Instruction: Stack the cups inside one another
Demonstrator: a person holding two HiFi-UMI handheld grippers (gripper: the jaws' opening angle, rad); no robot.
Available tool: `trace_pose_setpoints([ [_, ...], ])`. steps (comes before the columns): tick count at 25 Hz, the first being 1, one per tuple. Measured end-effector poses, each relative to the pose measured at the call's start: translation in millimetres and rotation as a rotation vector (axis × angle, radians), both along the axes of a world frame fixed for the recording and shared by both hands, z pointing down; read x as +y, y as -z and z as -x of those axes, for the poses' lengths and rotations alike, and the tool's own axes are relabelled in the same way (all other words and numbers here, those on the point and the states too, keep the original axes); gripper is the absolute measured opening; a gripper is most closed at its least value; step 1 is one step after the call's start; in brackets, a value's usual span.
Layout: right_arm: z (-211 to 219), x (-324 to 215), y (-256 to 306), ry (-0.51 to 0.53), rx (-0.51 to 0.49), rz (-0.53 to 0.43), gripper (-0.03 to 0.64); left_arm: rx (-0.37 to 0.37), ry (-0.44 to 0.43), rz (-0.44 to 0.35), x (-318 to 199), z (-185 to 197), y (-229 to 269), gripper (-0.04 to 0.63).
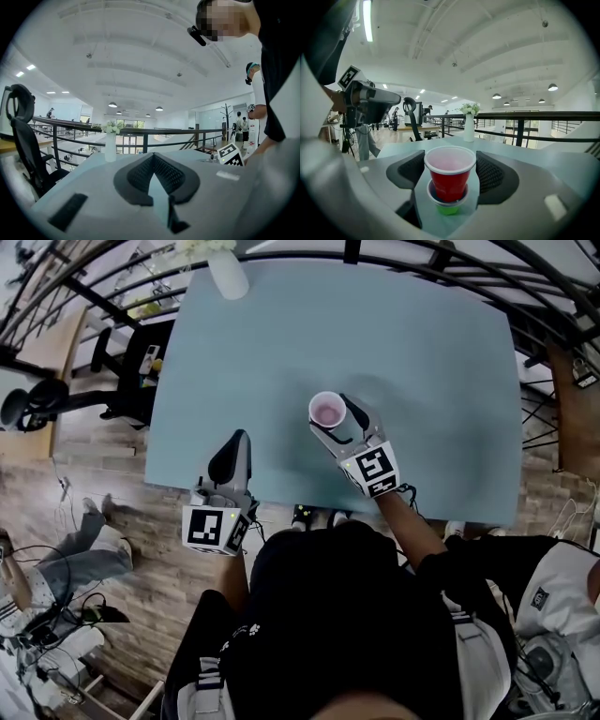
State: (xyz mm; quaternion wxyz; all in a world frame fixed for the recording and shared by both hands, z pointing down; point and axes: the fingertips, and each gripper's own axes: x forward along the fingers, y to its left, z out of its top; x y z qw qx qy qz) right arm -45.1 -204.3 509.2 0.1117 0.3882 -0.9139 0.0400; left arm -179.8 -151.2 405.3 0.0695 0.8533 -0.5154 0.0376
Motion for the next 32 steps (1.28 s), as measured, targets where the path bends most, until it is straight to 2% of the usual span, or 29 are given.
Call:
trace_pose_setpoints([
  [18, 4.9, 2.5, -41.5, -0.004, 0.074, 0.048, 0.348, -0.016, 0.044, 0.018, 14.6, 16.4, -5.8, -0.008],
  [32, -1.2, 3.6, -58.3, -0.015, 0.105, 0.061, 0.351, -0.012, 0.049, 0.010, 20.0, 14.1, -6.0, -0.008],
])
